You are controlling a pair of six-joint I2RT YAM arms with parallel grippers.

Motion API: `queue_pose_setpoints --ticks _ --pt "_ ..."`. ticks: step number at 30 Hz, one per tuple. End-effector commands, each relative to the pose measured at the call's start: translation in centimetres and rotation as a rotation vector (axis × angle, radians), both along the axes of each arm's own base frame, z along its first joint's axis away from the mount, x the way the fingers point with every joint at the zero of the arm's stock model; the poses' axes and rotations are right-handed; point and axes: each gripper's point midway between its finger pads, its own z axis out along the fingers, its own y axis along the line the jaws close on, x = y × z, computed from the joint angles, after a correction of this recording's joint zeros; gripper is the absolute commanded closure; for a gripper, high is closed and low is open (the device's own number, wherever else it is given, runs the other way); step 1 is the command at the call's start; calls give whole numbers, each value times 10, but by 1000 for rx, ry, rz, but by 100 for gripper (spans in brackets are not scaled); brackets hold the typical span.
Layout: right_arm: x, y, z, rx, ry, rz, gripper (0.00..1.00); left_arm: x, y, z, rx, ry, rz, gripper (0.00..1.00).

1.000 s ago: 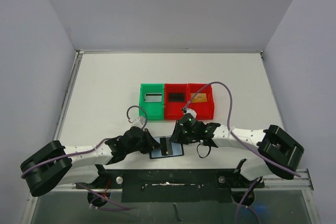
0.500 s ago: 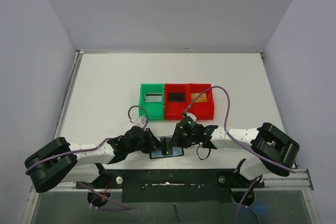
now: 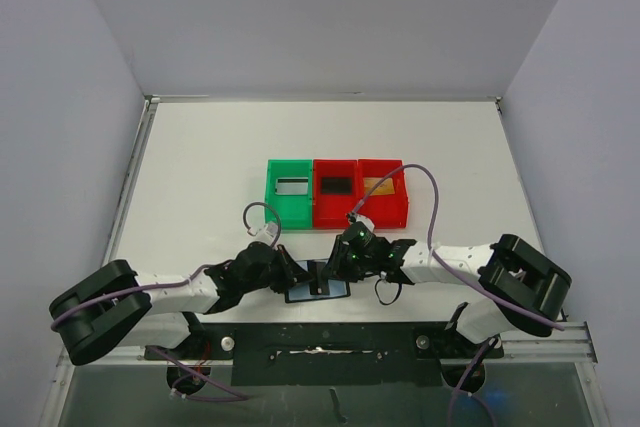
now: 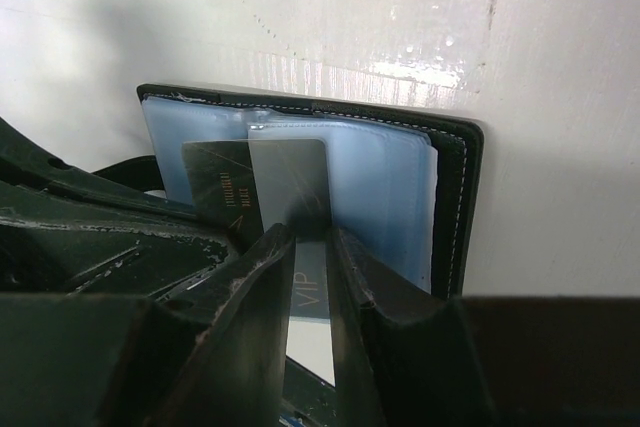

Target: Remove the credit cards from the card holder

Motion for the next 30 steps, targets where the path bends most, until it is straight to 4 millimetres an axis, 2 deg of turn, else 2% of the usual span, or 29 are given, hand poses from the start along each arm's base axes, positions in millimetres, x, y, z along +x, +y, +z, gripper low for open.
queue_pose_setpoints --ticks 1,7,11,15,19,22,26,30 --pt "1 -12 -1 -38 -28 3 77 6 -5 17 -28 -43 -2 100" --pt "7 2 15 -7 -78 55 77 5 -3 16 -26 -49 -7 100" --pt "10 15 33 24 -160 124 74 5 -3 18 -24 -47 -7 100" --pt "14 18 47 38 -201 130 72 6 -2 20 -18 -54 -6 100" --pt "11 26 51 95 -210 157 69 7 -2 20 -12 -56 -9 100" --pt "1 31 33 90 -129 201 68 11 -4 24 -14 -65 3 100" --pt "-5 16 -1 -40 -23 152 70 12 -7 25 -17 -65 -3 100" --pt "-12 12 -10 -35 14 137 70 10 -8 26 -33 -62 -11 91"
